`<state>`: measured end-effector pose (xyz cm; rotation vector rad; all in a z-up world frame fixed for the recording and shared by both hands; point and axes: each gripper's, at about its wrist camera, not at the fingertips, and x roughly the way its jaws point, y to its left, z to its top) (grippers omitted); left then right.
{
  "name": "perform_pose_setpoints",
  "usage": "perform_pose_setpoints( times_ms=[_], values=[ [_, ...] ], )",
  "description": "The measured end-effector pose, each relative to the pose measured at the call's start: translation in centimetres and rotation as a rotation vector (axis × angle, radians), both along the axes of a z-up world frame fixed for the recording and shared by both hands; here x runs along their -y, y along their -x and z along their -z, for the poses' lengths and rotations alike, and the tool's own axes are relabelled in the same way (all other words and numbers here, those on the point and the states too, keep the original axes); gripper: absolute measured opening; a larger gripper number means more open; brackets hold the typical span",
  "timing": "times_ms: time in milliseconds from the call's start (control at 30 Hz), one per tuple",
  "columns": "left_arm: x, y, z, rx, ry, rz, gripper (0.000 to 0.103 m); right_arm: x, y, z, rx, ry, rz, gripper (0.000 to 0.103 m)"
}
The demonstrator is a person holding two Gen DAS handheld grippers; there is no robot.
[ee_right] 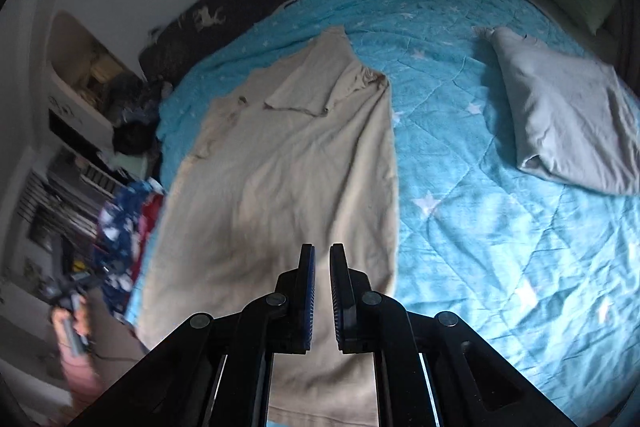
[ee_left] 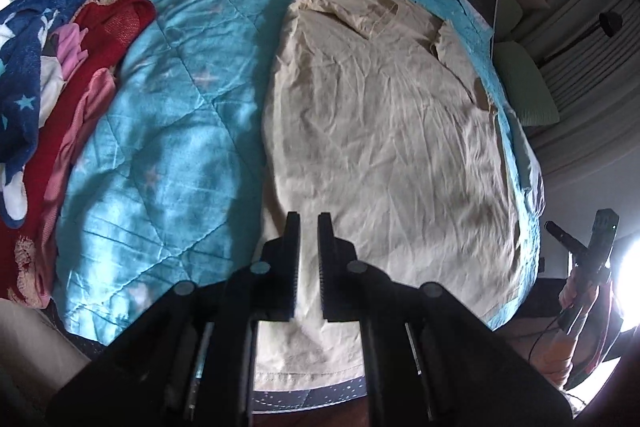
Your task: Fold small clothes
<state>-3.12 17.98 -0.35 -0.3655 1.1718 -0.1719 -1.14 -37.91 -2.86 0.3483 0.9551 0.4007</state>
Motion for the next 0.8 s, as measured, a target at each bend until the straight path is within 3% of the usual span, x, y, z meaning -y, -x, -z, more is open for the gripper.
perform_pose_setpoints(
  times_ms=[33,67,133,300,400,467,567,700,733,767,800],
  values=[
    [0.3,0.6,0.6,-0.013,-0.012,0.021,0.023,-0.4,0.6,0.5,-0.008,0.053,-0.024,0.011],
    [0.4,1.3,1.3,-0.031,-0.016,0.036,0.042,-0.8,1.5,1.4,-0.023,0.096,-0.053,0.018],
    [0.0,2.7,2.8,-0.046,-0.015,0.016,0.064,-0.2,3.3,3.5,-0.046,0.122,-0.065,0.027],
    [-1.7,6.0,6.0,-0.114,0.018,-0.043,0.066,2.6,7.3,8.3,-0.066,0.055,0.077,0.037],
    [-2.2,7.6,5.9,-0.074,0.035,-0.059,0.073,3.3,9.3,9.0,-0.024,0.015,0.067,0.037],
    [-2.0,8.3,5.7,-0.081,0.041,-0.044,0.081,3.5,10.5,8.9,-0.001,-0.034,0.034,0.045],
    [-1.5,9.2,5.8,-0.086,0.023,-0.004,0.081,3.6,11.1,9.0,-0.033,-0.135,-0.031,0.052],
    [-1.3,9.3,6.1,-0.068,0.009,-0.005,0.080,2.4,10.2,10.0,-0.085,-0.117,-0.061,0.053],
    [-1.0,9.3,6.1,-0.067,-0.012,-0.003,0.069,2.3,9.9,10.2,-0.087,-0.125,-0.063,0.053],
    [-0.8,9.2,5.9,-0.067,-0.042,0.009,0.042,2.0,9.5,10.2,-0.087,-0.129,-0.068,0.050],
    [-0.3,9.2,5.7,-0.074,-0.077,0.031,0.025,1.7,9.2,9.9,-0.087,-0.136,-0.079,0.041]
  ],
)
